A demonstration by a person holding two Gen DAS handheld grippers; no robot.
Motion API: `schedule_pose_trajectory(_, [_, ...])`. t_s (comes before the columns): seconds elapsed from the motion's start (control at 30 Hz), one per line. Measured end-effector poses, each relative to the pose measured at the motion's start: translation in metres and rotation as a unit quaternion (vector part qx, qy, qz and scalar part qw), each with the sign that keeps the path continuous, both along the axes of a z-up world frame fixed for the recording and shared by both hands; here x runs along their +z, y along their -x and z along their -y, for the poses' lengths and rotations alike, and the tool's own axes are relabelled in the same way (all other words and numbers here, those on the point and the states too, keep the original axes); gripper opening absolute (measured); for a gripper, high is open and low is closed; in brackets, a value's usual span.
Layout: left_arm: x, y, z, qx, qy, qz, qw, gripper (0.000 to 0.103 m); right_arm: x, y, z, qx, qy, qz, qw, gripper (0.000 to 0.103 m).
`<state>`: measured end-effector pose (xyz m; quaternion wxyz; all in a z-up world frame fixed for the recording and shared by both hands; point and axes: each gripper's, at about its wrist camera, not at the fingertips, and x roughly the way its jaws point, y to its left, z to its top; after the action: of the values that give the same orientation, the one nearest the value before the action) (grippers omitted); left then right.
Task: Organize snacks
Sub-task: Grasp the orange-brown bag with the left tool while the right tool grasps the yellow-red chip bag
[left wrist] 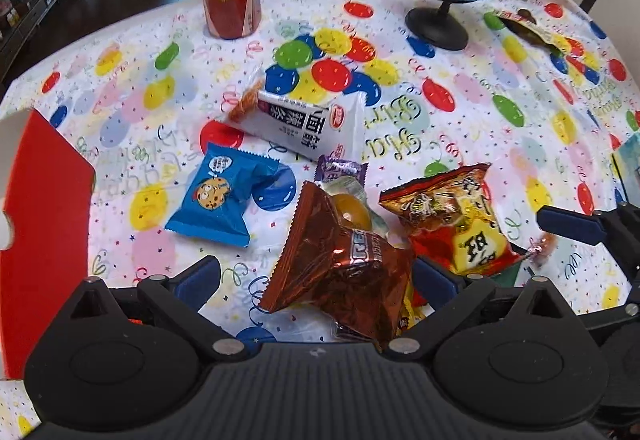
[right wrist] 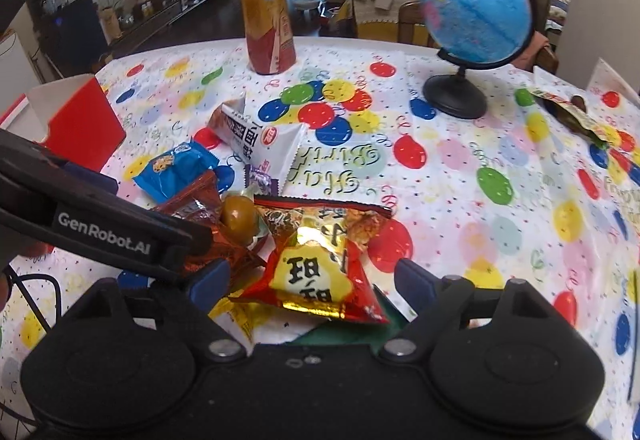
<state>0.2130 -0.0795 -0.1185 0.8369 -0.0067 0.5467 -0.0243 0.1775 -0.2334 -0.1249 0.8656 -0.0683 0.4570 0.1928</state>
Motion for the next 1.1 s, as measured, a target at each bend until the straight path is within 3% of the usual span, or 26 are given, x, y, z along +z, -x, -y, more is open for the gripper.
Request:
schedule_pose_trajectory(0.2, [-0.014, -0.01, -0.003, 0.016, 0.006, -0.021, 0.9996, 0.102, -0.014, -0.011, -0.01, 0.012, -0.002, -0.008, 1.0, 0.086])
schedule_pose_trajectory(0.37, [-0.021, -0.014, -0.006, 0.015, 0.03, -0.034, 0.9989, 0.101, -0.023, -0.016, -0.013, 0.009, 0.003, -0.015, 1.0, 0.077])
schedule_pose_trajectory(0.5, [-0.02, -0.012, -0.007, 0.013, 0.053, -0.038, 0.9978, 0.086, -0.023, -0.016, -0.008, 0.001, -0.002, -0.013, 1.0, 0.069])
schedule_pose_trajectory(0.6, [-0.018, -0.012, -0.008, 0.015, 0.069, -0.04, 0.9967, 0.071, -0.022, -0.017, -0.006, -0.008, -0.001, -0.011, 1.0, 0.055])
schedule_pose_trajectory(0.77, [-0.013, -0.008, -0.007, 0.016, 0.062, -0.031, 0.9975, 0.061, -0.019, -0.016, -0.004, -0.012, -0.002, -0.006, 1.0, 0.041])
schedule_pose_trajectory(0.9, [-0.007, -0.003, -0.01, 0.018, 0.06, -0.023, 0.9978, 0.053, -0.015, -0.012, -0.007, -0.022, 0.008, -0.005, 1.0, 0.04])
schedule_pose_trajectory(1.1, [0.004, 0.009, -0.021, 0.026, 0.067, -0.015, 0.9973, 0.051, 0.0, -0.001, -0.004, -0.032, -0.002, -0.002, 0.999, 0.04])
